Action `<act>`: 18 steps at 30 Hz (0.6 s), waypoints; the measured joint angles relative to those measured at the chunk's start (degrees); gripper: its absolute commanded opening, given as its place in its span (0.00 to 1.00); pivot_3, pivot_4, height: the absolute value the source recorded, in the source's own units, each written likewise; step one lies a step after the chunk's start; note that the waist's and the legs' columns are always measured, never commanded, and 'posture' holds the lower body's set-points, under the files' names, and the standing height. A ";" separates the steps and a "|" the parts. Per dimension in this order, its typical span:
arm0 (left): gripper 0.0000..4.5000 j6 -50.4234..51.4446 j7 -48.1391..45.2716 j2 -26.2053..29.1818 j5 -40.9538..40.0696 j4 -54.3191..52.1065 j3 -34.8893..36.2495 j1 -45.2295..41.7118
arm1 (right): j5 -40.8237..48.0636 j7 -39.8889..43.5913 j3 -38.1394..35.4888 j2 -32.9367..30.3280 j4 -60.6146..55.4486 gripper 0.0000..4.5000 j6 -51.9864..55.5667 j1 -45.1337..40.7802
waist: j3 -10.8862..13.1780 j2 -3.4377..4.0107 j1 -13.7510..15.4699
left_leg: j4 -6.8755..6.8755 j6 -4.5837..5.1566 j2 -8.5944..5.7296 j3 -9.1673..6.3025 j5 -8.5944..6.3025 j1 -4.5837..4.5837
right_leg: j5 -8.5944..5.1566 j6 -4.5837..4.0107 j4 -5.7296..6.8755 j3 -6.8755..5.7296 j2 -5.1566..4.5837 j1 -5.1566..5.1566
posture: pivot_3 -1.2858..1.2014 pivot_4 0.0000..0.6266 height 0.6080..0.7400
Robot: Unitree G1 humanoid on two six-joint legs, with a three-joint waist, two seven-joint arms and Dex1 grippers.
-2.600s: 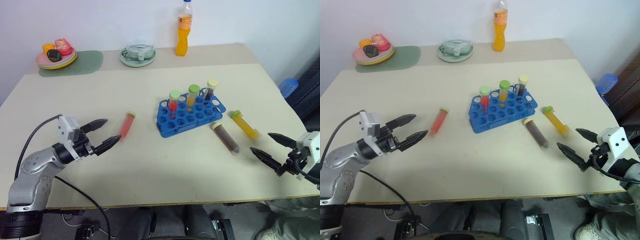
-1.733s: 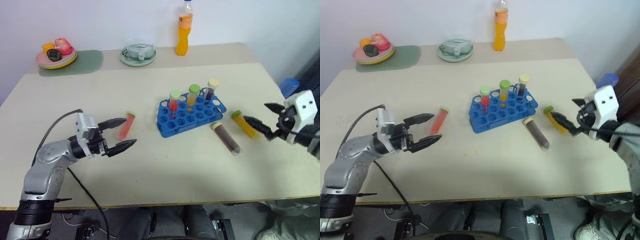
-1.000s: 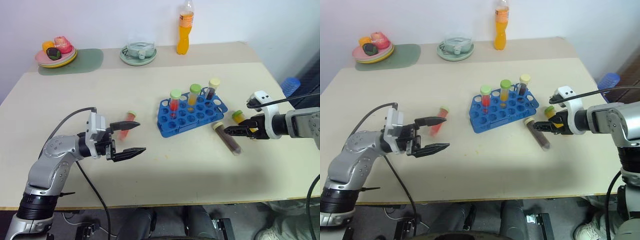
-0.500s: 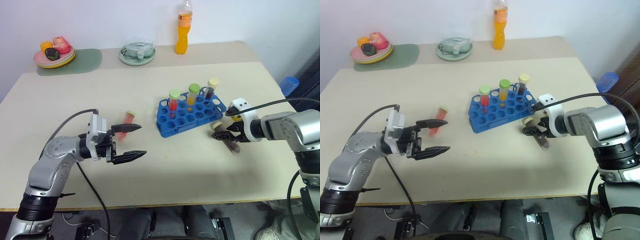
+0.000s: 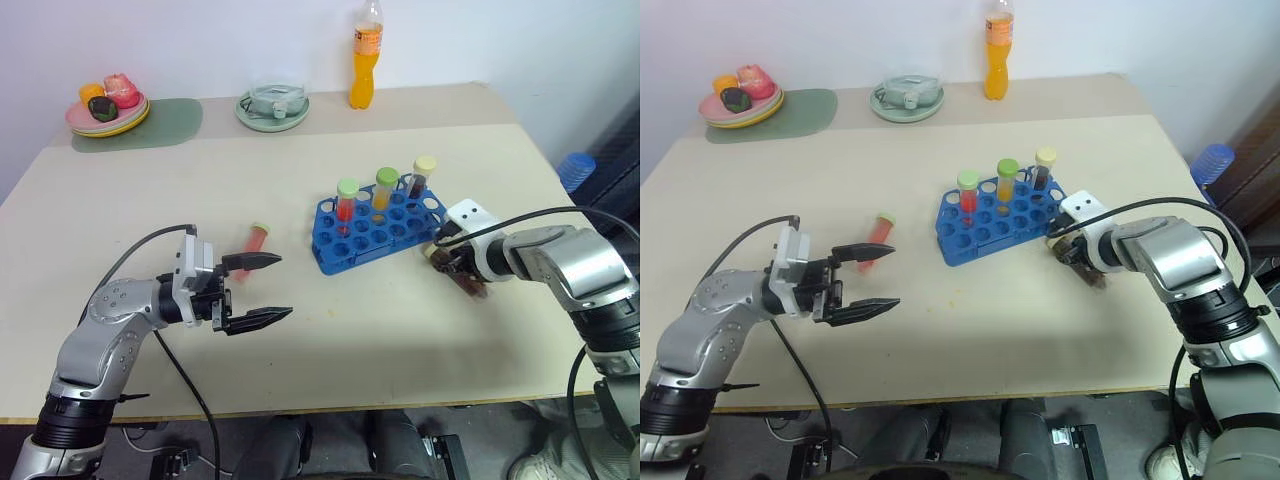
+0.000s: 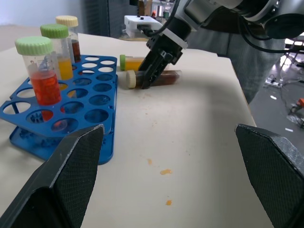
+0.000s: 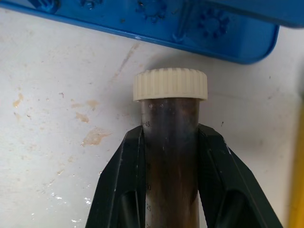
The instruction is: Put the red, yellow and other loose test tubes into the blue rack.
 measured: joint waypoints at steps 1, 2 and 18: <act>1.00 -0.07 0.06 0.00 0.00 0.00 -0.01 0.01 | -0.39 0.31 0.19 -0.15 -0.25 0.18 -0.57 0.20 | 0.00 0.00 -0.03 | 0.00 0.00 0.00 0.00 0.00 0.00 | 0.00 0.00 0.00 0.00 0.00 0.00 | 0.52 0.24 1.00; 1.00 -0.14 0.12 0.00 0.00 0.00 0.00 0.07 | -0.81 0.78 0.55 -0.49 -0.94 0.18 -1.40 0.58 | 0.00 0.00 -0.05 | -0.01 0.00 0.01 0.00 0.00 0.00 | 0.00 0.00 0.00 0.00 0.00 -0.01 | 0.52 0.24 1.00; 1.00 -2.49 2.18 -1.90 0.44 1.22 0.10 1.12 | 11.46 10.89 -21.75 11.80 -13.93 0.18 -29.47 9.79 | 0.01 -0.02 0.27 | -0.06 0.00 0.01 -0.01 0.00 0.12 | 0.00 0.00 0.00 0.00 0.01 0.08 | 0.52 0.24 1.00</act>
